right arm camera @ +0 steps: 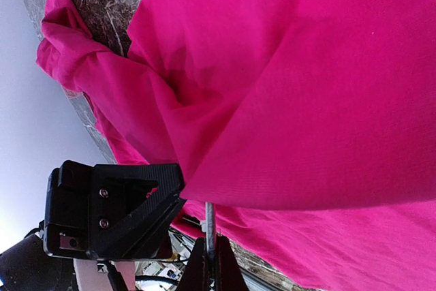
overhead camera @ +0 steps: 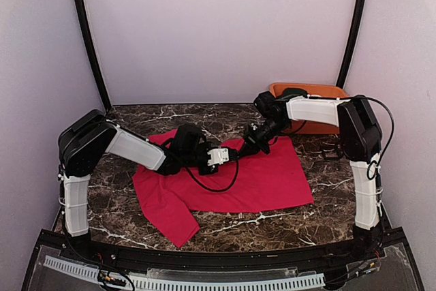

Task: Pin the brooch onto the clothing
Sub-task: Cross the brooch on the flattened clothing.

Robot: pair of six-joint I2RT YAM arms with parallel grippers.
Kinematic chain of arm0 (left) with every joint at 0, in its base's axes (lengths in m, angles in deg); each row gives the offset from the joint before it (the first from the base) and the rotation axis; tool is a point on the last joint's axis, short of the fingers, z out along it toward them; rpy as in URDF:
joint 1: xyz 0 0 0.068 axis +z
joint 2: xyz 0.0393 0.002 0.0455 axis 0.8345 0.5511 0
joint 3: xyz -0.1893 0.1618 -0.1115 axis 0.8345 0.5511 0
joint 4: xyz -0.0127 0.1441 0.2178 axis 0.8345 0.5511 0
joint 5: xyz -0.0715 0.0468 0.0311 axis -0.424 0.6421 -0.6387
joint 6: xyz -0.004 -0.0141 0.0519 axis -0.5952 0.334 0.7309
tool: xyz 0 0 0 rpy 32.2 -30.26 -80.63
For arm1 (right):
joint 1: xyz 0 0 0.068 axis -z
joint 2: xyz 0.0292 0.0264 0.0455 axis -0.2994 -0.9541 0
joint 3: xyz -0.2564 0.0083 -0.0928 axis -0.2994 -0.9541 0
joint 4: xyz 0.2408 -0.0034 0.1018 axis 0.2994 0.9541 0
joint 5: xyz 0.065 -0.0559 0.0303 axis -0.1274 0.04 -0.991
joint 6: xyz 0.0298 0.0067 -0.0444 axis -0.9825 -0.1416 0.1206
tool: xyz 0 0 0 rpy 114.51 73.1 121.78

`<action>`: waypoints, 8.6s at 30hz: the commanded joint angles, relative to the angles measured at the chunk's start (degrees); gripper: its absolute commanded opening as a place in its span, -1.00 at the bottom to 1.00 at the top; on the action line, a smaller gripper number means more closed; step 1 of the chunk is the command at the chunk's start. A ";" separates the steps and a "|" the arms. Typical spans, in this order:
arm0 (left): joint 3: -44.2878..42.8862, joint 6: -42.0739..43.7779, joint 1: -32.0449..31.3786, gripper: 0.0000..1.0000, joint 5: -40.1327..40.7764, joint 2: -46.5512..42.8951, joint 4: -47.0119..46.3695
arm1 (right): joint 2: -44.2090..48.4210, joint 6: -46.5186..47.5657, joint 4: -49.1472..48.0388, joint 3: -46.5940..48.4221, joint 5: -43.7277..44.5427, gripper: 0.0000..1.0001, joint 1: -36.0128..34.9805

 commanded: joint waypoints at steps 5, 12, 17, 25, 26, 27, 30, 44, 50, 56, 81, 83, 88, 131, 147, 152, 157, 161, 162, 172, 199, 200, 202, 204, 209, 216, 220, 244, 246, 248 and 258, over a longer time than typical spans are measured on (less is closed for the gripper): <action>1.13 1.83 -0.82 -0.99 0.30 -3.24 -1.79 | -1.46 0.04 0.25 2.15 0.64 -1.00 0.59; 1.45 2.78 -1.19 -0.99 0.56 -3.26 -2.25 | -3.34 1.01 3.38 5.63 2.43 -1.00 0.55; 1.60 3.13 -1.32 -0.99 0.60 -3.28 -2.63 | -4.22 2.16 5.65 6.69 4.11 -1.00 0.55; 1.96 3.37 -1.32 -0.99 0.37 -3.29 -3.57 | -5.44 5.69 9.76 8.81 6.44 -1.00 -0.21; 2.04 3.37 -1.32 -0.99 0.12 -3.27 -3.46 | -5.64 5.99 10.06 8.99 6.38 -1.00 -0.24; 2.05 3.48 -1.37 -0.99 0.03 -3.32 -3.47 | -5.57 6.18 9.91 9.11 5.91 -1.00 -0.24; 2.15 3.67 -1.45 -0.99 0.02 -3.26 -3.44 | -4.29 5.80 8.31 9.26 4.37 -1.00 -0.24; 2.28 3.68 -1.68 -0.99 0.52 -3.17 -3.62 | -3.20 12.51 21.20 19.89 22.66 -1.00 -1.98; 2.47 3.64 -1.72 -0.99 0.24 -3.27 -4.21 | 4.40 20.12 23.53 18.47 29.81 -1.00 -1.62; 2.73 3.39 -1.69 -0.99 0.37 -3.40 -4.83 | -0.14 21.86 26.25 22.30 26.94 -1.00 -2.98; 2.58 3.81 -1.85 -0.99 -0.13 -3.26 -4.42 | -11.88 23.49 25.25 28.38 20.49 -1.00 -5.62; 2.55 3.71 -1.85 -0.99 -0.03 -3.17 -4.40 | -11.73 24.14 25.42 28.05 19.68 -1.00 -5.68; 2.50 3.71 -1.83 -0.99 0.73 -2.97 -4.65 | -11.13 24.33 27.08 27.27 21.29 -1.00 -5.87; 3.77 3.81 -2.36 -0.99 2.49 -3.04 -8.08 | -1.90 9.78 11.01 5.85 0.96 -1.00 -0.93; 4.43 4.68 -2.68 -0.99 2.09 -3.18 -8.66 | 1.34 4.12 4.74 1.44 -0.81 -1.00 0.85; 4.51 4.95 -2.69 -0.99 2.23 -3.04 -8.73 | 1.65 3.47 4.89 0.63 -0.37 -1.00 1.36; 4.67 4.93 -2.78 -0.99 1.74 -3.03 -8.92 | 1.06 2.46 4.61 0.80 -0.02 -1.00 1.43; 4.80 5.02 -2.82 -0.99 1.25 -3.08 -8.93 | 0.03 1.90 5.00 1.89 0.10 -1.00 1.43; 4.84 5.15 -2.88 -0.99 1.15 -3.08 -8.93 | -0.09 1.69 4.96 2.12 0.01 -1.00 1.47; 5.35 5.99 -3.42 -0.99 0.16 -3.42 -8.92 | -1.46 0.82 6.86 4.91 1.84 -1.00 1.35; 4.39 6.34 -3.68 -0.99 6.48 -2.28 -10.06 | -0.69 4.62 12.47 6.34 2.51 -1.00 -1.21; 4.37 6.42 -3.69 -0.99 6.77 -2.24 -10.20 | -0.25 4.68 12.33 5.43 2.47 -1.00 -1.21; 4.43 6.52 -3.65 -0.99 7.14 -2.19 -10.43 | 0.13 4.89 12.28 4.02 2.22 -1.00 -1.20; 4.43 6.54 -3.69 -0.99 7.53 -2.10 -10.61 | 0.80 4.51 11.06 1.92 1.67 -1.00 -1.16; 4.57 6.54 -3.69 -0.99 7.34 -2.11 -10.95 | 2.33 2.81 8.18 -0.87 1.13 -1.00 -1.01; 4.98 6.59 -4.01 -0.99 6.69 -2.41 -11.24 | 3.89 -0.80 3.38 -2.46 0.51 -1.00 -0.10; 5.27 6.80 -4.37 -0.99 6.84 -2.29 -11.83 | 4.35 -2.83 1.16 -4.17 0.85 -1.00 0.42; 6.05 7.33 -5.10 -0.99 6.13 -2.23 -12.62 | 5.22 -7.93 -8.86 -10.14 -2.86 -1.00 2.12; 6.00 7.39 -5.17 -0.99 6.19 -2.09 -12.43 | 5.46 -7.97 -9.55 -10.49 -3.38 -1.00 2.27; 5.91 7.35 -5.19 -0.99 6.18 -2.04 -12.25 | 5.86 -8.02 -9.96 -10.86 -3.50 -1.00 2.46; 5.20 7.69 -5.36 -0.99 7.52 -1.27 -11.14 | 7.20 -7.53 -10.88 -12.34 -4.36 -1.00 3.10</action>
